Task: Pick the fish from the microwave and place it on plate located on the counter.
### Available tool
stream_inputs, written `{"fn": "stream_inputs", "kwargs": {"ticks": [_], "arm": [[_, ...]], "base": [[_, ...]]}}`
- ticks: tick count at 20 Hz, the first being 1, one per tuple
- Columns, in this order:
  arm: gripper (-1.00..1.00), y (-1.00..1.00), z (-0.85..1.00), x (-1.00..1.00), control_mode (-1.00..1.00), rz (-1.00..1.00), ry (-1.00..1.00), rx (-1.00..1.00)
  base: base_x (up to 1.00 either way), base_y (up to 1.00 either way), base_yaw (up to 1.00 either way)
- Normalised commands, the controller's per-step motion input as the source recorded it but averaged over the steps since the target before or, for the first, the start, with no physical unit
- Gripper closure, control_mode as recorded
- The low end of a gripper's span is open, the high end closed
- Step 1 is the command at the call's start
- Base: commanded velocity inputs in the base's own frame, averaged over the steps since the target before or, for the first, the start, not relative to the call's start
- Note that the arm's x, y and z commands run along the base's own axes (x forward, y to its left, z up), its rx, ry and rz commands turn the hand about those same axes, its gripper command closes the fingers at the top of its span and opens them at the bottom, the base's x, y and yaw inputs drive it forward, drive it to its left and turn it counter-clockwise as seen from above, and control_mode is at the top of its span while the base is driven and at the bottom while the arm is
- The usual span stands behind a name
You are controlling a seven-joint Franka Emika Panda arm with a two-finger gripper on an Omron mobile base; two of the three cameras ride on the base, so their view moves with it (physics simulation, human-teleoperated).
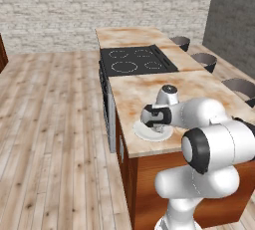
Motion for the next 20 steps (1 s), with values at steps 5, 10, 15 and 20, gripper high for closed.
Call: {"fn": "stream_inputs", "kwargs": {"ticks": [5, 10, 15, 20], "arm": [[-1.00, 0.00, 0.00, 0.02, -1.00, 0.00, 0.00, 0.00], [-1.00, 0.00, 0.18, 0.03, -1.00, -0.02, -0.01, 0.00], [-1.00, 0.03, 0.81, -0.31, -1.00, -0.08, -0.03, 0.00], [-1.00, -0.02, 0.93, -0.99, -1.00, -0.10, -0.05, 0.00]], "base": [[0.00, 0.00, 0.00], [0.00, 0.00, 0.00], [0.00, 0.00, 0.00], [0.00, 0.00, 0.00]]}}
